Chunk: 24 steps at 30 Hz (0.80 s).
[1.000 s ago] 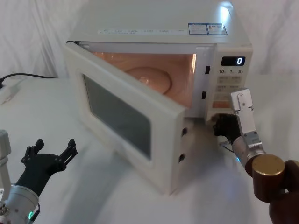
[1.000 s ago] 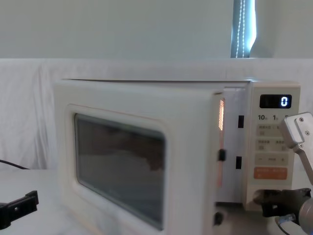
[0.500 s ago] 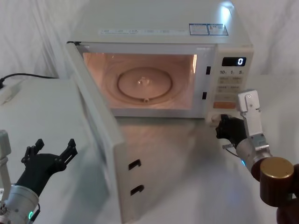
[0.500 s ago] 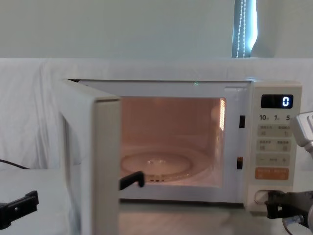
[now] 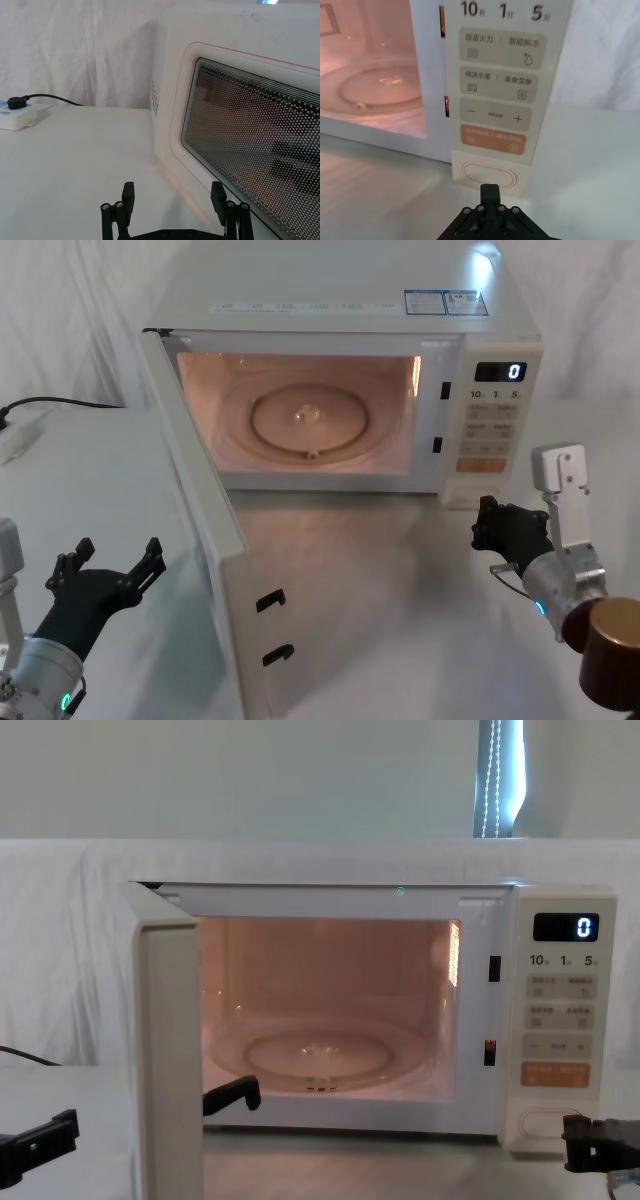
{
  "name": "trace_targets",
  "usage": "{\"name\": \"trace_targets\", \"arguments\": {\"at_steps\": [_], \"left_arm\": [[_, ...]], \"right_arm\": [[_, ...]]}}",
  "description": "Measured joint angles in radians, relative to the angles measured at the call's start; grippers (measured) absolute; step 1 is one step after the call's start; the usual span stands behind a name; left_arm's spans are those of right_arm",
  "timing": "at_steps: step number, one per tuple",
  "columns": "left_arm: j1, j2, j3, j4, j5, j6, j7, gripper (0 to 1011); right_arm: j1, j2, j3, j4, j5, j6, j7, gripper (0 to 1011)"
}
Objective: Press the button to open the microwave door with one hand; close the microwave door with the other hand.
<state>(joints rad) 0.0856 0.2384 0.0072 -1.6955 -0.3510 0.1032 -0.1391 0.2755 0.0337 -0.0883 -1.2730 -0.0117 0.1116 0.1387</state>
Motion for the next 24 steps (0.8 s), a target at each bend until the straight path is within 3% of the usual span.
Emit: {"name": "trace_targets", "arguments": {"at_steps": [10, 24], "left_arm": [[0.0, 0.0, 0.0, 0.0, 0.0, 0.0, 0.0, 1001], [0.0, 0.0, 0.0, 0.0, 0.0, 0.0, 0.0, 1001]], "right_arm": [[-0.091, 0.022, 0.014, -0.127, 0.047, -0.009, -0.004, 0], [-0.147, 0.038, 0.095, -0.168, 0.081, -0.064, -0.069, 0]]}}
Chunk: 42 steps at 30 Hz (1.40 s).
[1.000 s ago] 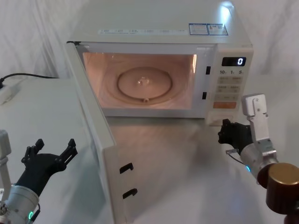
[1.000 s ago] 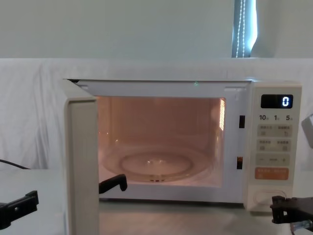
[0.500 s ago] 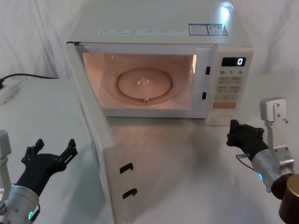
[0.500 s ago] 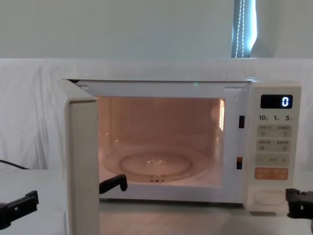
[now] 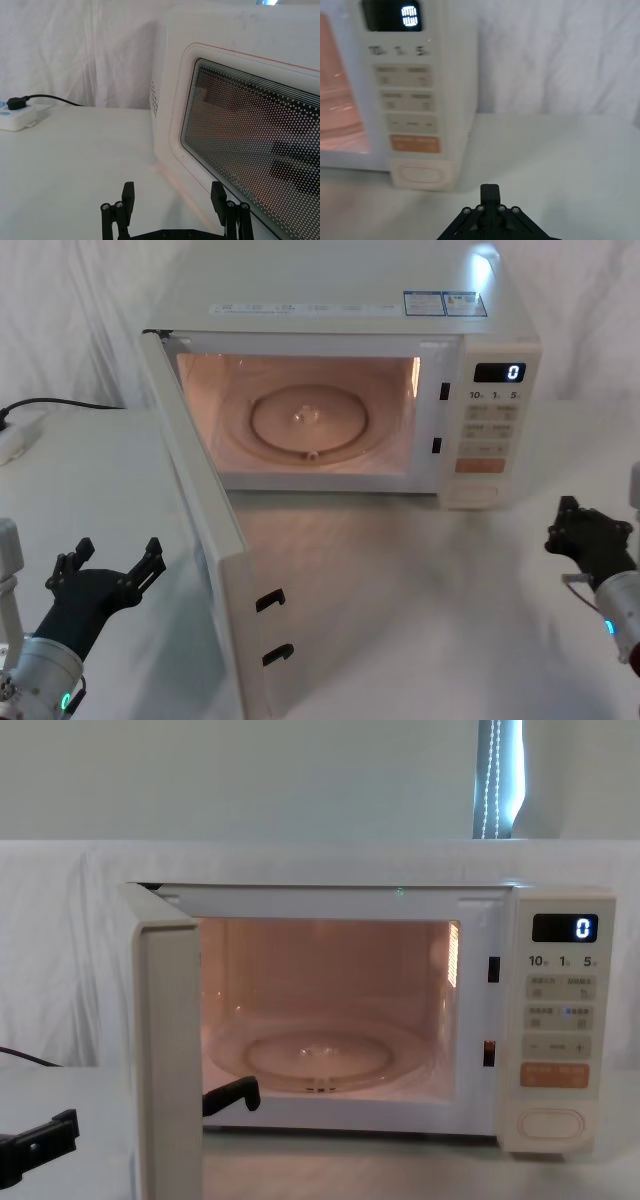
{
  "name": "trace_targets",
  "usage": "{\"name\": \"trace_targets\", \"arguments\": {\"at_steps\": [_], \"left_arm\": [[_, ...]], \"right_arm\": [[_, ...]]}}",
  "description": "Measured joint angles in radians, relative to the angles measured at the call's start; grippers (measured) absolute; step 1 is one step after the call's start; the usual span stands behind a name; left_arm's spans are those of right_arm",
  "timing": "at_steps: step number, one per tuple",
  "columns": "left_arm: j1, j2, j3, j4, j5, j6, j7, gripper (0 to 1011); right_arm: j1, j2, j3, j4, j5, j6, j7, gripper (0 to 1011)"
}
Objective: Press the button to open the microwave door with one hand; close the microwave door with the other hand.
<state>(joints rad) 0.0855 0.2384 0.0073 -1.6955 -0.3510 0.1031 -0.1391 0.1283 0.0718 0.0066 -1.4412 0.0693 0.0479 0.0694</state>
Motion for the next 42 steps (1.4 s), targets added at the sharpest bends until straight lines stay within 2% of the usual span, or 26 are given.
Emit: {"name": "trace_targets", "arguments": {"at_steps": [3, 9, 14, 18, 22, 25, 26, 28, 31, 33, 36, 42], "left_arm": [[0.0, 0.0, 0.0, 0.0, 0.0, 0.0, 0.0, 1001], [0.0, 0.0, 0.0, 0.0, 0.0, 0.0, 0.0, 1001], [0.0, 0.0, 0.0, 0.0, 0.0, 0.0, 0.0, 1001], [0.0, 0.0, 0.0, 0.0, 0.0, 0.0, 0.0, 1001], [0.0, 0.0, 0.0, 0.0, 0.0, 0.0, 0.0, 1001], [0.0, 0.0, 0.0, 0.0, 0.0, 0.0, 0.0, 1001], [0.0, 0.0, 0.0, 0.0, 0.0, 0.0, 0.0, 1001], [0.0, 0.0, 0.0, 0.0, 0.0, 0.0, 0.0, 1001], [0.0, 0.0, 0.0, 0.0, 0.0, 0.0, 0.0, 1001], [0.0, 0.0, 0.0, 0.0, 0.0, 0.0, 0.0, 1001], [0.0, 0.0, 0.0, 0.0, 0.0, 0.0, 0.0, 1001], [0.0, 0.0, 0.0, 0.0, 0.0, 0.0, 0.0, 1001]], "right_arm": [[-0.002, 0.003, 0.018, 0.0, 0.008, -0.009, -0.003, 29], [0.002, 0.022, 0.035, 0.021, 0.027, -0.029, 0.021, 200], [0.006, 0.045, 0.035, 0.043, 0.038, -0.055, 0.057, 335], [0.01, 0.063, 0.031, 0.063, 0.045, -0.075, 0.078, 499], [0.014, 0.078, 0.026, 0.076, 0.052, -0.086, 0.095, 579], [0.015, 0.088, 0.02, 0.081, 0.056, -0.093, 0.108, 722], [0.015, 0.088, 0.02, 0.081, 0.056, -0.093, 0.108, 722], [0.016, 0.094, 0.015, 0.085, 0.058, -0.097, 0.113, 810], [0.016, 0.099, 0.011, 0.088, 0.06, -0.1, 0.115, 861], [0.016, 0.102, 0.009, 0.088, 0.063, -0.1, 0.115, 932], [0.016, 0.102, 0.009, 0.088, 0.063, -0.1, 0.115, 1001], [0.016, 0.101, 0.009, 0.088, 0.063, -0.1, 0.115, 1002]]}}
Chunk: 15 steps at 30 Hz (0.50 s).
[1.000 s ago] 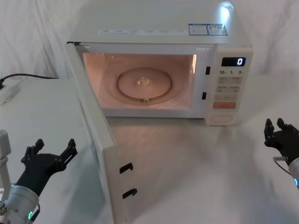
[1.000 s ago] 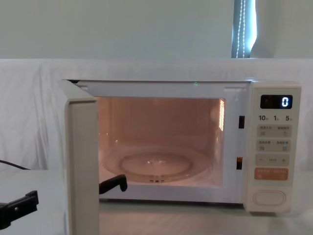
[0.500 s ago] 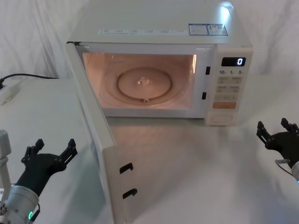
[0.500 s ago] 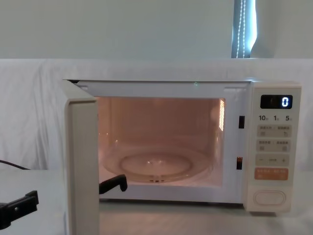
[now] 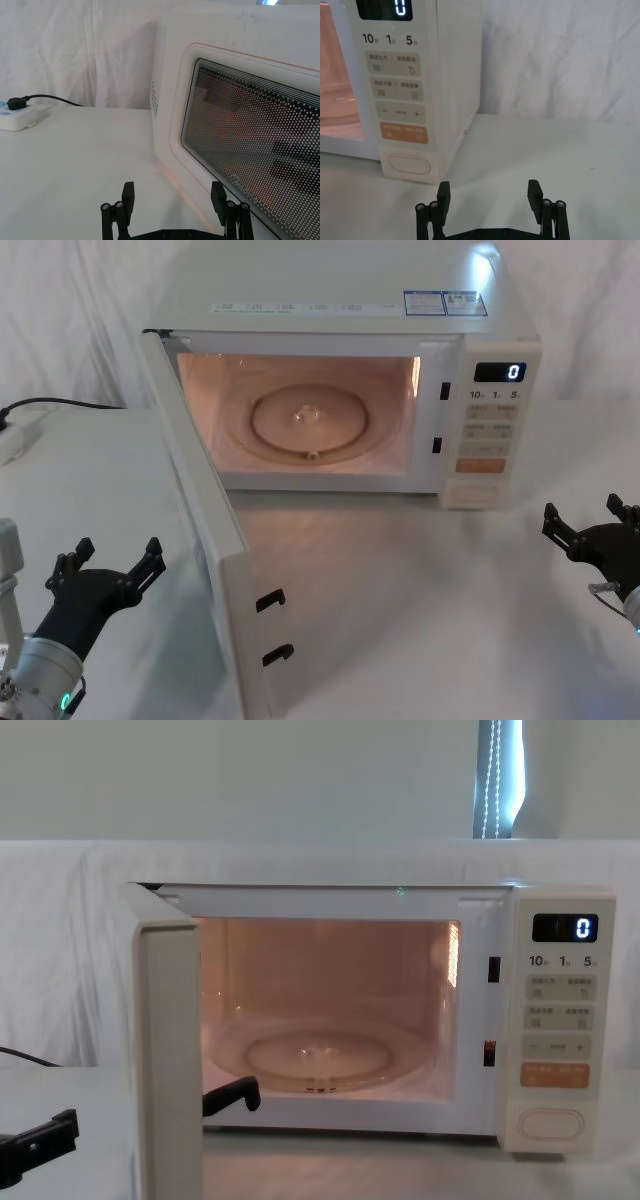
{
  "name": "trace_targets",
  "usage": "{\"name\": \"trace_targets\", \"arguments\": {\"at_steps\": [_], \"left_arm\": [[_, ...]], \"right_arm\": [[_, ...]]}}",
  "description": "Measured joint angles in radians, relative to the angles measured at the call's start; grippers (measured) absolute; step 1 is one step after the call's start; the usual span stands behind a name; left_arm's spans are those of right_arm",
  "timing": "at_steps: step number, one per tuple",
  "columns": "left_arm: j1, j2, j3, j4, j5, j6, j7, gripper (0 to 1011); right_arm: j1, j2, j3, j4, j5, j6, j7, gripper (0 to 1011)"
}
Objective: Press the button to open the microwave door with one hand; close the microwave door with the other hand.
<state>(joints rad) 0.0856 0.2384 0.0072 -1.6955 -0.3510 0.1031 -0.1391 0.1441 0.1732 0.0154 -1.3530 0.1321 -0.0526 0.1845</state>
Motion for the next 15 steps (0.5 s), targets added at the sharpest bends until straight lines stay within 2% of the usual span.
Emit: {"name": "trace_targets", "arguments": {"at_steps": [15], "left_arm": [[0.0, 0.0, 0.0, 0.0, 0.0, 0.0, 0.0, 1001]], "right_arm": [[0.0, -0.001, 0.001, 0.0, -0.001, 0.0, 0.0, 1002]]}}
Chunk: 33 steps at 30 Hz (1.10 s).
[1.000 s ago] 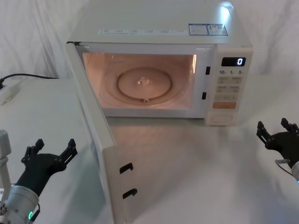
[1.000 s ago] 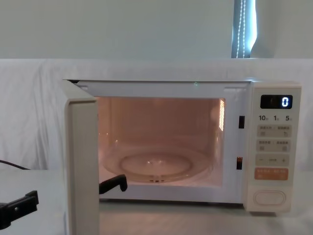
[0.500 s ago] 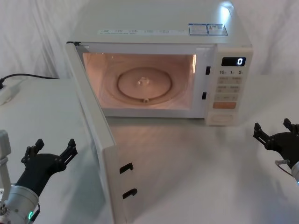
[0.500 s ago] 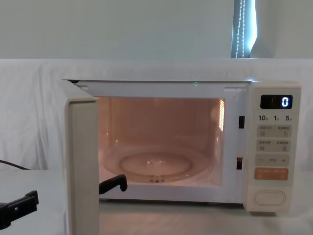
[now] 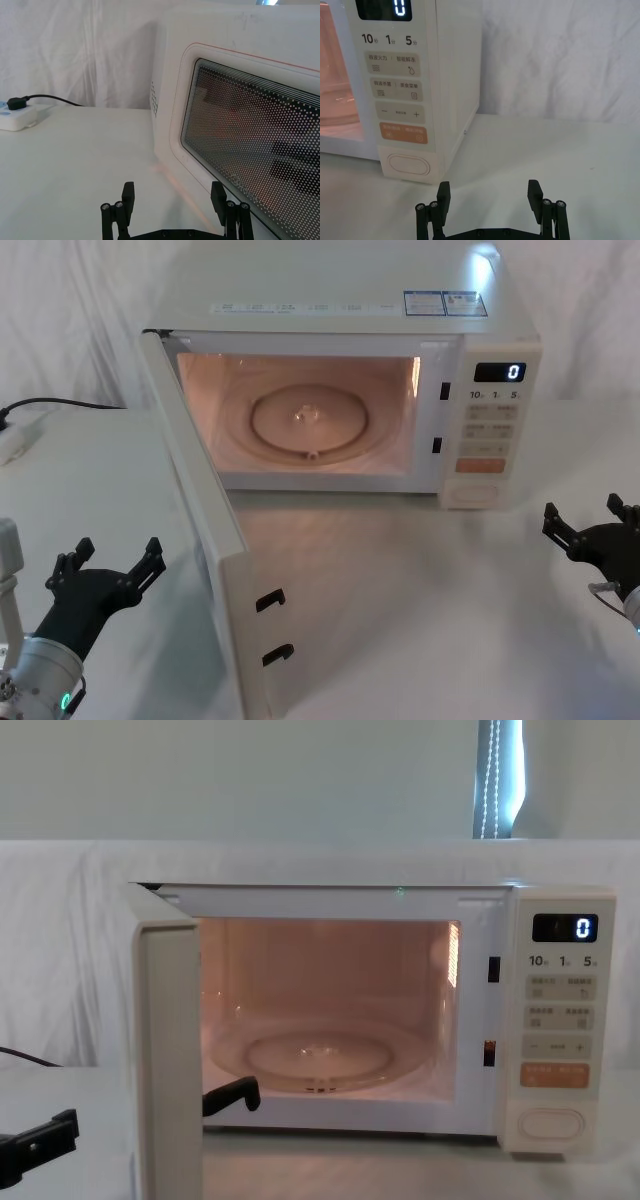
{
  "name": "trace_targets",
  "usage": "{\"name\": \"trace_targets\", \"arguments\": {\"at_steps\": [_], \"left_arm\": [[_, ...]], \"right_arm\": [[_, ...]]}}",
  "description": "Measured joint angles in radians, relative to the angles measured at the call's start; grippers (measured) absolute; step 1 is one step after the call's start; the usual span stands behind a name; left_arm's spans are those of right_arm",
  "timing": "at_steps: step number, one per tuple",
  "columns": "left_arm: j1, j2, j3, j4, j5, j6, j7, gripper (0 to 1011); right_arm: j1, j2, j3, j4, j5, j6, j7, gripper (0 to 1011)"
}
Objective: Press the button to open the microwave door with one hand; close the microwave door with the other hand.
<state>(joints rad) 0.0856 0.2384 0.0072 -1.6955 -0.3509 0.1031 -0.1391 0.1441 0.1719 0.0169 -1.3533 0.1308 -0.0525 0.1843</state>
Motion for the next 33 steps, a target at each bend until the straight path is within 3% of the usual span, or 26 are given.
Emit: {"name": "trace_targets", "arguments": {"at_steps": [33], "left_arm": [[0.0, 0.0, 0.0, 0.0, 0.0, 0.0, 0.0, 1001]], "right_arm": [[0.0, 0.0, 0.0, 0.0, -0.001, 0.001, 0.0, 1002]]}}
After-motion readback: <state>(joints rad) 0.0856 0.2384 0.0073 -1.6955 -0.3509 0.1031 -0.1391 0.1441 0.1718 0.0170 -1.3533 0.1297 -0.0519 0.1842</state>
